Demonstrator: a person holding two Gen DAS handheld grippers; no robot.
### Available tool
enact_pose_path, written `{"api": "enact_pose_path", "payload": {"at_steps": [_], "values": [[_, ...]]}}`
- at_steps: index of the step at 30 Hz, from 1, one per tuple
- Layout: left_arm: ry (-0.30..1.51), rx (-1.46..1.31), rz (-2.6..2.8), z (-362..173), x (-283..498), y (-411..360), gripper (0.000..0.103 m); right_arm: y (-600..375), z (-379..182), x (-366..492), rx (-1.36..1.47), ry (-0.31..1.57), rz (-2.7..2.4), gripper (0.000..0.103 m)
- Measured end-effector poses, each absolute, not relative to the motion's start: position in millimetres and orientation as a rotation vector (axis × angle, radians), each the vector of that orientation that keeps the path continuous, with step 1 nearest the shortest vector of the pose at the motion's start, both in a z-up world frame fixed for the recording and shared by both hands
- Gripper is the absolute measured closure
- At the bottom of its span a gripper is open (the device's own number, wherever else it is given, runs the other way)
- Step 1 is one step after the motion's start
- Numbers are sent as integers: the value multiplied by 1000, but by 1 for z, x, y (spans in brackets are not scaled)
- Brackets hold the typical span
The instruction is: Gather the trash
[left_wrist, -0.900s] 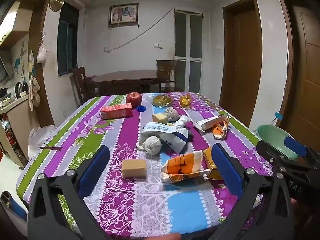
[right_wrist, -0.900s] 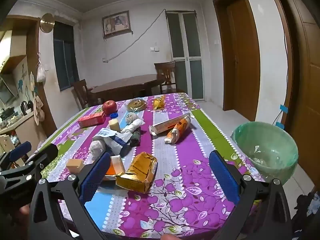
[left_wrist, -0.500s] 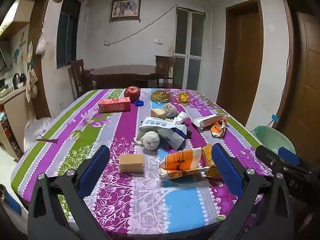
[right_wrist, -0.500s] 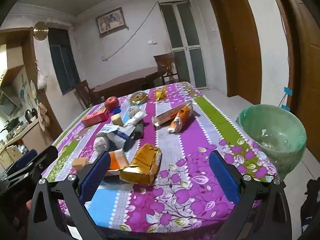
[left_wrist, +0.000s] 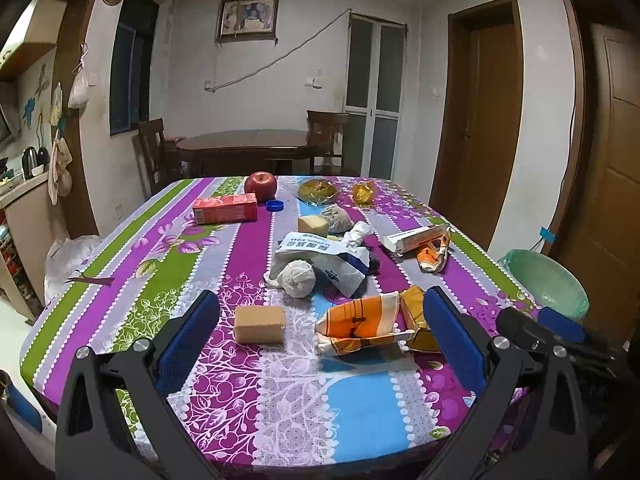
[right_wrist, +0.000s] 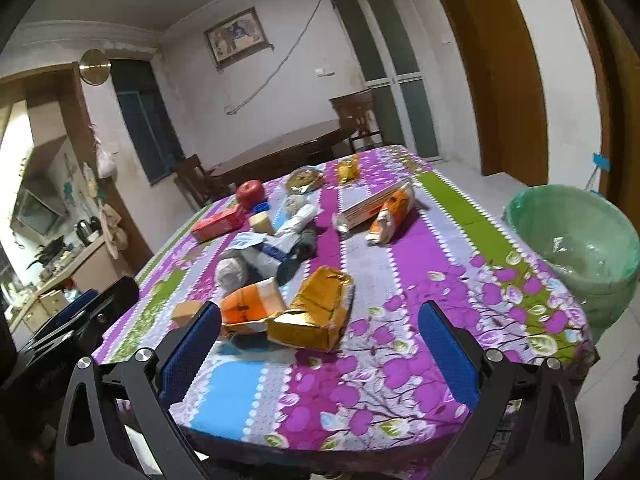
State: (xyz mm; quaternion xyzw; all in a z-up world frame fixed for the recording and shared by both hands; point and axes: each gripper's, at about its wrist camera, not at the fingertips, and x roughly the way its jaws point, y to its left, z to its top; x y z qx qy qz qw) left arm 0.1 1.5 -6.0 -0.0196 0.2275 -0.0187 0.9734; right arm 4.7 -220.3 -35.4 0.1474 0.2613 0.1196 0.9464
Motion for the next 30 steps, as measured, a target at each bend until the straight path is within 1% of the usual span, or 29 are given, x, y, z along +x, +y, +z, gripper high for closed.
{"api": "enact_pose_path", "payload": {"at_steps": [9, 24, 30], "values": [[448, -32, -5, -6, -1, 5, 5, -225, -39, 6, 338, 539, 239, 5], [446, -4, 73, -5, -1, 10, 5, -231, -36, 5, 300, 524, 124, 5], [446, 5, 78, -4, 0, 9, 5, -231, -39, 9, 298, 547, 119, 5]]}}
